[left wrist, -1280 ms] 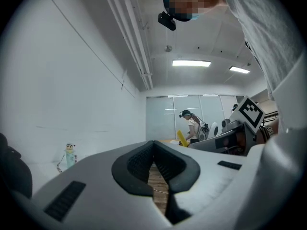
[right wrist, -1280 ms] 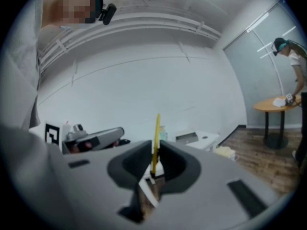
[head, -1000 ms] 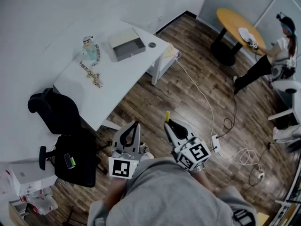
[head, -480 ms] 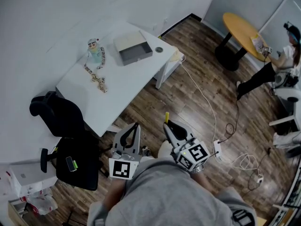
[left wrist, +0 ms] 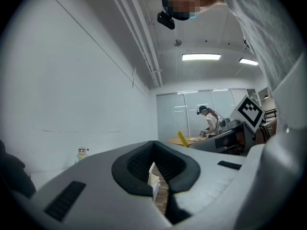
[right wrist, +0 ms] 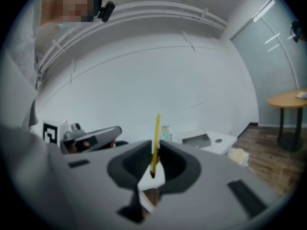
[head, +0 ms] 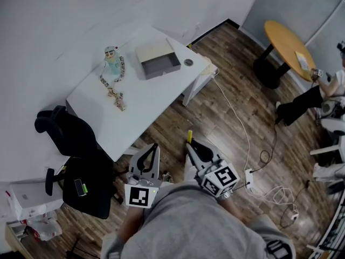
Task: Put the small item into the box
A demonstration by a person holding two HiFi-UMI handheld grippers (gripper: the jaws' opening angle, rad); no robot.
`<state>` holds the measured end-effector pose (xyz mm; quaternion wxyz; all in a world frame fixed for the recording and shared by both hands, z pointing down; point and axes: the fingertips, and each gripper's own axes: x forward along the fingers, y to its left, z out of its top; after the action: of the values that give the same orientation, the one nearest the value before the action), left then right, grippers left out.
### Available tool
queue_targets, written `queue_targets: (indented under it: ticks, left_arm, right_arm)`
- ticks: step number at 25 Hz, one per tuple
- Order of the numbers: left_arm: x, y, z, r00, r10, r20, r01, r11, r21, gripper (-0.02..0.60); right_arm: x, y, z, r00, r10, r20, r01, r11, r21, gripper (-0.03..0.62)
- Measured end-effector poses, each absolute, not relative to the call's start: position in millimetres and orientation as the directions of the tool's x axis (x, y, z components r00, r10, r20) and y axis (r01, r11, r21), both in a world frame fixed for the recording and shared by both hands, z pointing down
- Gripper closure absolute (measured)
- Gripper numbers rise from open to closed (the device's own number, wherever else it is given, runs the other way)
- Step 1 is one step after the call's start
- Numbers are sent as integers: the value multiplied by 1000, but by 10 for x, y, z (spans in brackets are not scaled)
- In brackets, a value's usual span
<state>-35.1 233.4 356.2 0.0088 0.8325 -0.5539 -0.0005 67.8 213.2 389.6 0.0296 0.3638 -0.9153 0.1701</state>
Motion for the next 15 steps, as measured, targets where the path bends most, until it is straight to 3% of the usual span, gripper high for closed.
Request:
queue_targets:
  ticks: [15]
  left_arm:
    - [-47,1234,3560,305,-951,46,-952,-305,-6,549]
  right_arm:
    - [809,856,3893,-819,-545,178,-573,759,-310,526]
